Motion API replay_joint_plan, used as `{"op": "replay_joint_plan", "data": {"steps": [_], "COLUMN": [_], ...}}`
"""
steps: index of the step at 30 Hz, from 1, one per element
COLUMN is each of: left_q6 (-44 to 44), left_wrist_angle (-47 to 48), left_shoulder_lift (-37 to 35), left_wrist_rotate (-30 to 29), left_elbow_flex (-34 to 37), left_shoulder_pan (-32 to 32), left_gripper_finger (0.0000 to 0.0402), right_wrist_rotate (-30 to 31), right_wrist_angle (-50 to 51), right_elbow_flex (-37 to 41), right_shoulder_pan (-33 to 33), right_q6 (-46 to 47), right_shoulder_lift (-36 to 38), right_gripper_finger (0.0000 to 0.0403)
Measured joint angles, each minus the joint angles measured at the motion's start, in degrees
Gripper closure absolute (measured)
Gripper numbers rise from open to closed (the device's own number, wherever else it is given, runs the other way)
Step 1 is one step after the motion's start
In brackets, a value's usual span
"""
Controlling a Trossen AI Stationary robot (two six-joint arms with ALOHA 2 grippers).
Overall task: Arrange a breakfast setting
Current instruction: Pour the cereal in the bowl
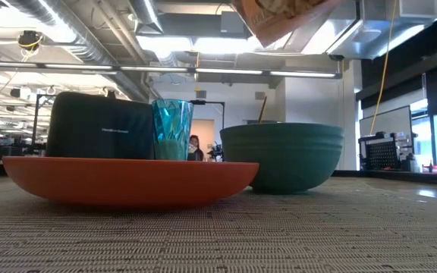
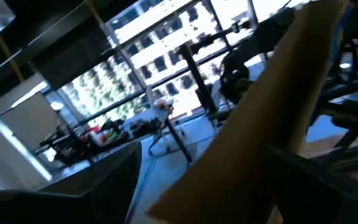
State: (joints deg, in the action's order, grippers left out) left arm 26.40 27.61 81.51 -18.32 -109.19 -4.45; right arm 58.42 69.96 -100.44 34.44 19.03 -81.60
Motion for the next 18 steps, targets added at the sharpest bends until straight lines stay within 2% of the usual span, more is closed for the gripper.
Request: {"op": "replay_joint_plan", "data": {"steps": [3, 5, 10, 14, 18], "left_q6": [-7.6, -11.8, -20.1, -25.8, -27.7], "left_wrist_angle": [0.3, 0.5, 4.8, 8.6, 10.2], "left_shoulder_lift": [2.0, 2.3, 2.2, 2.3, 2.9], "left_wrist_rotate": [-7.7, -9.2, -9.4, -9.5, -9.0], "left_elbow_flex": [-2.8, -3.6, -4.3, -4.3, -4.3], "left_shoulder_pan": [0.0, 0.2, 2.0, 3.1, 3.4], "left_gripper_finger": [0.009, 0.0098, 0.0119, 0.0136, 0.0167], "right_wrist_rotate": [1.8, 5.0, 11.9, 13.0, 14.5], "right_wrist_angle": [1.0, 0.5, -0.2, -0.3, -0.4], "right_elbow_flex": [0.0, 0.0, 0.0, 0.0, 0.0], "right_shoulder_pan": [-0.9, -0.9, -0.7, -0.7, -0.7], "right_q6": [-3.2, -5.9, -12.6, -16.9, -19.4], "right_shoulder_lift": [0.0, 0.0, -0.2, -0.2, -0.4], "right_gripper_finger": [0.0403, 0.0403, 0.0403, 0.0403, 0.0403]}}
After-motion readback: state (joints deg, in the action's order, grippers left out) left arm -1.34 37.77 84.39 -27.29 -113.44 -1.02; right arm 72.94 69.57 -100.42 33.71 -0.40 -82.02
